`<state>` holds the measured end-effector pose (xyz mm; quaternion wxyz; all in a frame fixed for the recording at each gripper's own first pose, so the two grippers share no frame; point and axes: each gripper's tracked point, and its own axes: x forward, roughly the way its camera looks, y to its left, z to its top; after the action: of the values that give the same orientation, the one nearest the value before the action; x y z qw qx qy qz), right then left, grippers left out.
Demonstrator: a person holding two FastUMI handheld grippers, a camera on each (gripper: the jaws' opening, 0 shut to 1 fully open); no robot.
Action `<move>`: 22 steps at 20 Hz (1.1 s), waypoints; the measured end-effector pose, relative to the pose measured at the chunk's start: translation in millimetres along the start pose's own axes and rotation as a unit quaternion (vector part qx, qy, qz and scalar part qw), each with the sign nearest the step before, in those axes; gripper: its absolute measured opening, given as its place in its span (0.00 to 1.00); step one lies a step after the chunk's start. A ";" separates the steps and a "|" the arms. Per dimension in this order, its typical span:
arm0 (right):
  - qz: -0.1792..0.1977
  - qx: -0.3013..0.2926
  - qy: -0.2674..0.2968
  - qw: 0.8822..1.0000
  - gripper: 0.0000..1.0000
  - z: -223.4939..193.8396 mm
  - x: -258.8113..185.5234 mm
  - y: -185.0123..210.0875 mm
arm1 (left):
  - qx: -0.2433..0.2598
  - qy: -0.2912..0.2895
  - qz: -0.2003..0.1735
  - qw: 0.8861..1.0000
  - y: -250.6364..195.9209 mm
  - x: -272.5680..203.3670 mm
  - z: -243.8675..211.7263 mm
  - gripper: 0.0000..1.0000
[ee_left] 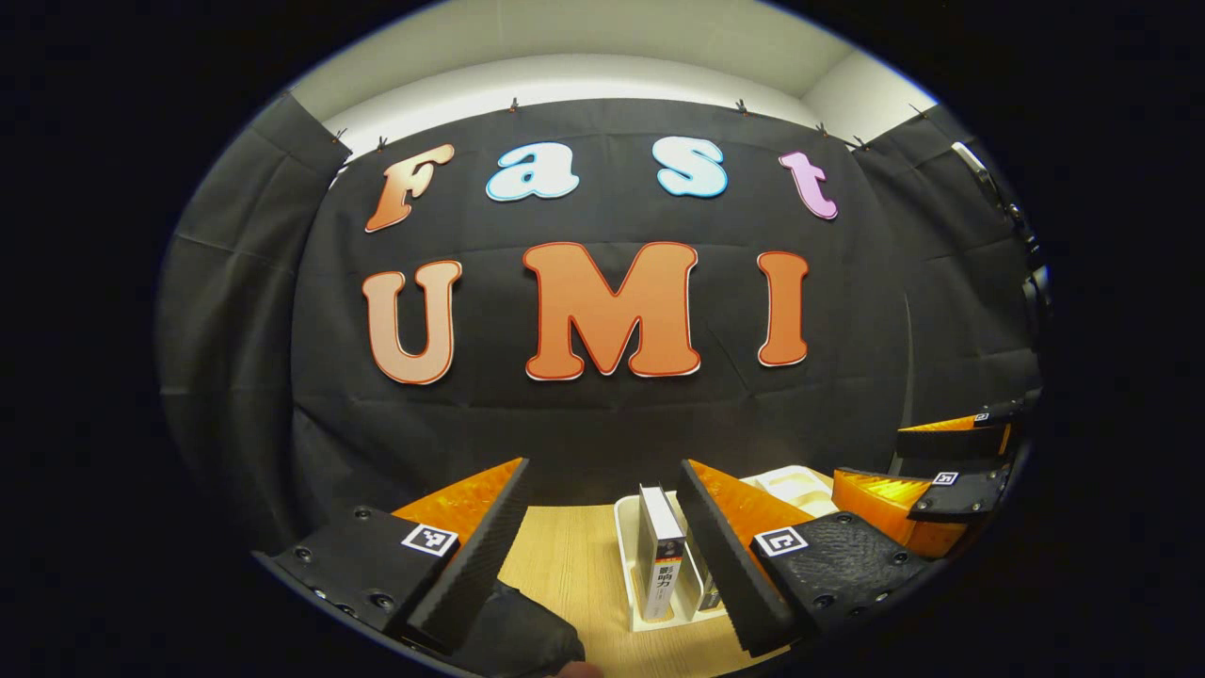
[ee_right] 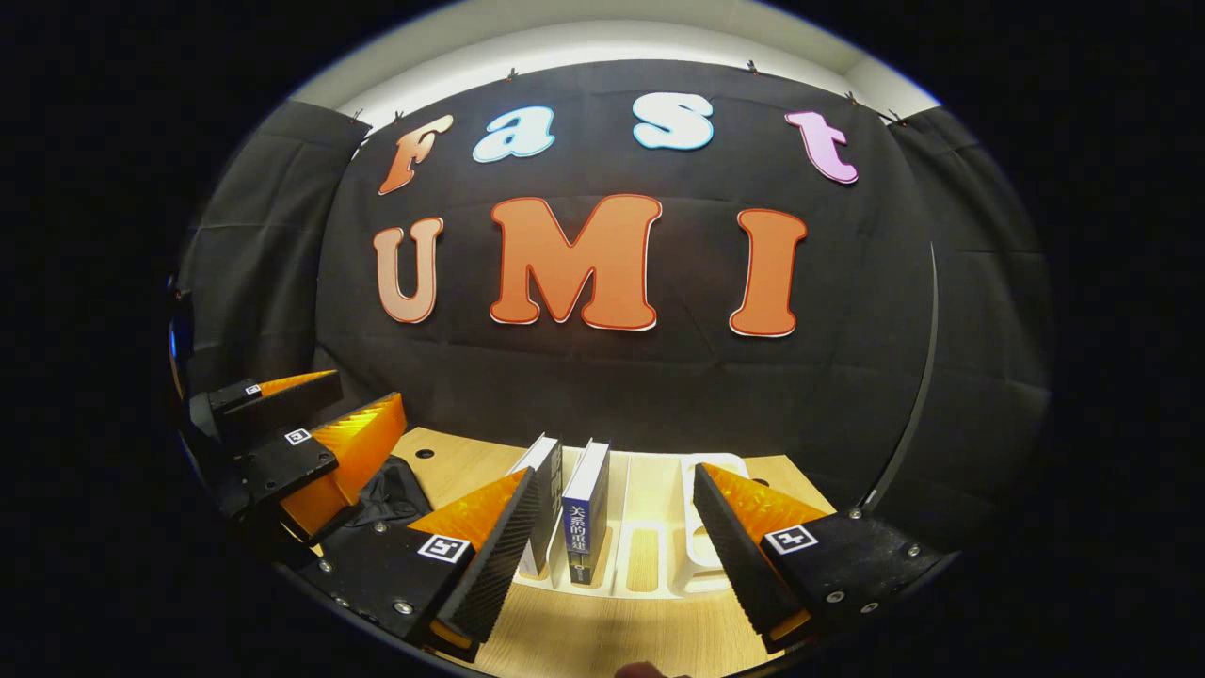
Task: Open the schoolbag, grab two books from the bookshelf and put them into the schoolbag.
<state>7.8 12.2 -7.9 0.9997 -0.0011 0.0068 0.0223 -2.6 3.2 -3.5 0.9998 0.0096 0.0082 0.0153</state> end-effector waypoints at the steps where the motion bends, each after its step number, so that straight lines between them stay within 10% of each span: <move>1: 0.002 0.001 0.001 1.000 0.98 -0.4 0.3 0.4 | 0.000 -0.001 0.001 1.000 0.4 0.1 1.6 0.99; 13: -0.014 0.001 0.011 1.000 0.98 -11.1 -0.3 -18.7 | 0.063 0.011 0.015 0.998 9.3 0.9 -15.2 0.99; 22: -0.034 -0.010 0.029 0.999 0.98 -35.9 0.2 -53.2 | 0.201 0.109 0.025 0.973 30.4 -42.1 -133.0 0.99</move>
<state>9.9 -41.0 -43.7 0.9992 -0.0115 0.0353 -0.0120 -47.8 34.8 -135.1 0.9697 0.2092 0.1197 0.0396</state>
